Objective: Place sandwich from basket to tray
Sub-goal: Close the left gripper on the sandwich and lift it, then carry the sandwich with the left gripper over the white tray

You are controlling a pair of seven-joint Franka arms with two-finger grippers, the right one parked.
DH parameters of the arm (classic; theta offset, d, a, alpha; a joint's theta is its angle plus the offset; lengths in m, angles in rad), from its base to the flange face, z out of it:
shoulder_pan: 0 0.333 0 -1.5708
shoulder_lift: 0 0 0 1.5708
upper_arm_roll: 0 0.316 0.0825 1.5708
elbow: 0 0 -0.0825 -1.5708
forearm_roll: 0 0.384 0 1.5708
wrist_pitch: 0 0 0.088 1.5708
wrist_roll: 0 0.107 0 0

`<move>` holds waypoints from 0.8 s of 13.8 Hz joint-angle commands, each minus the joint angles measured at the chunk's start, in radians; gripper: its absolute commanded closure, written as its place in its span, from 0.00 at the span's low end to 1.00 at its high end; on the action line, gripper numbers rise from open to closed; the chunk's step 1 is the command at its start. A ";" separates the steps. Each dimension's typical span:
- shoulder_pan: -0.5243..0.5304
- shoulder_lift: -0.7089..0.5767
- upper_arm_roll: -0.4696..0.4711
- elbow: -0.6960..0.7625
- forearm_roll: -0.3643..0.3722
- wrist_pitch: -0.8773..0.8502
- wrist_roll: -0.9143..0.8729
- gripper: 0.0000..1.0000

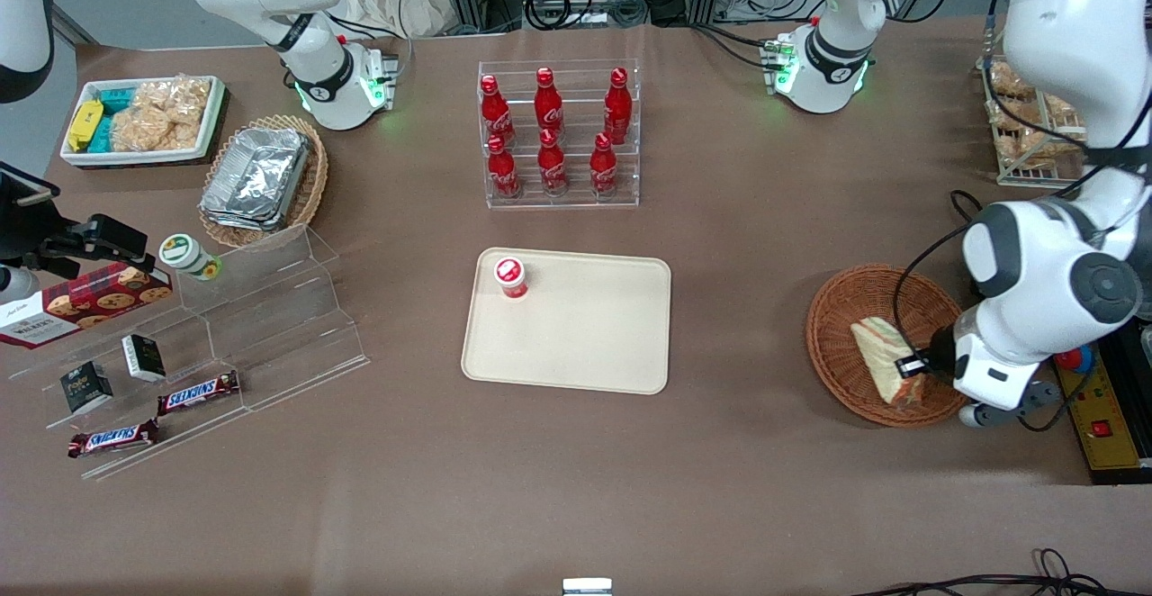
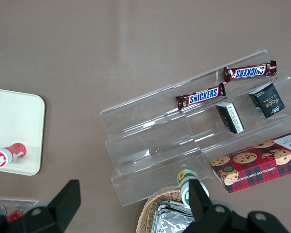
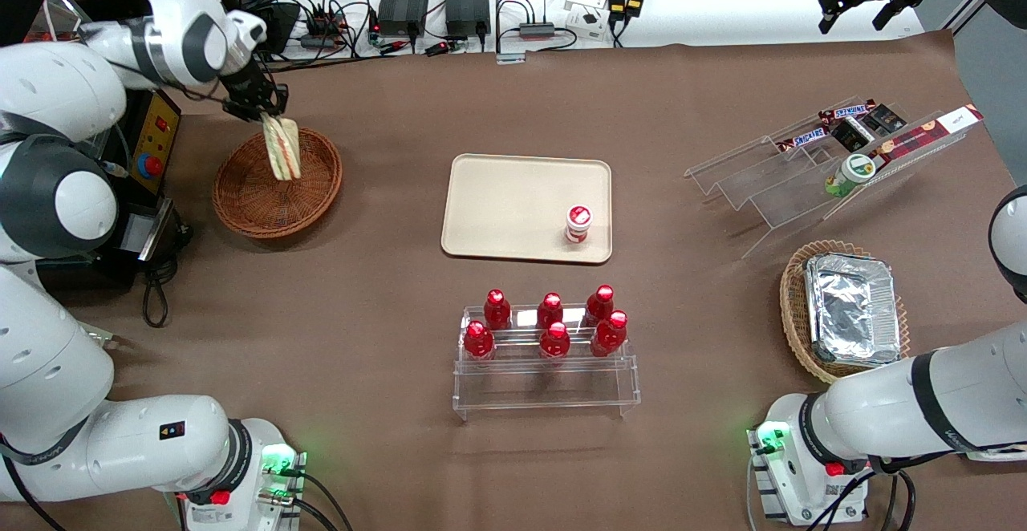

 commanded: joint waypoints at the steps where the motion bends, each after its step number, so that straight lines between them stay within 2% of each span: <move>1: -0.040 -0.034 -0.010 0.169 0.068 -0.272 -0.006 0.91; 4: -0.092 -0.078 -0.013 0.298 0.084 -0.496 -0.006 0.92; 7: -0.167 -0.158 -0.016 0.352 0.097 -0.657 -0.012 0.92; 9: -0.245 -0.198 -0.016 0.372 0.097 -0.748 -0.035 0.92; 11: -0.337 -0.210 -0.016 0.380 0.088 -0.779 -0.148 0.92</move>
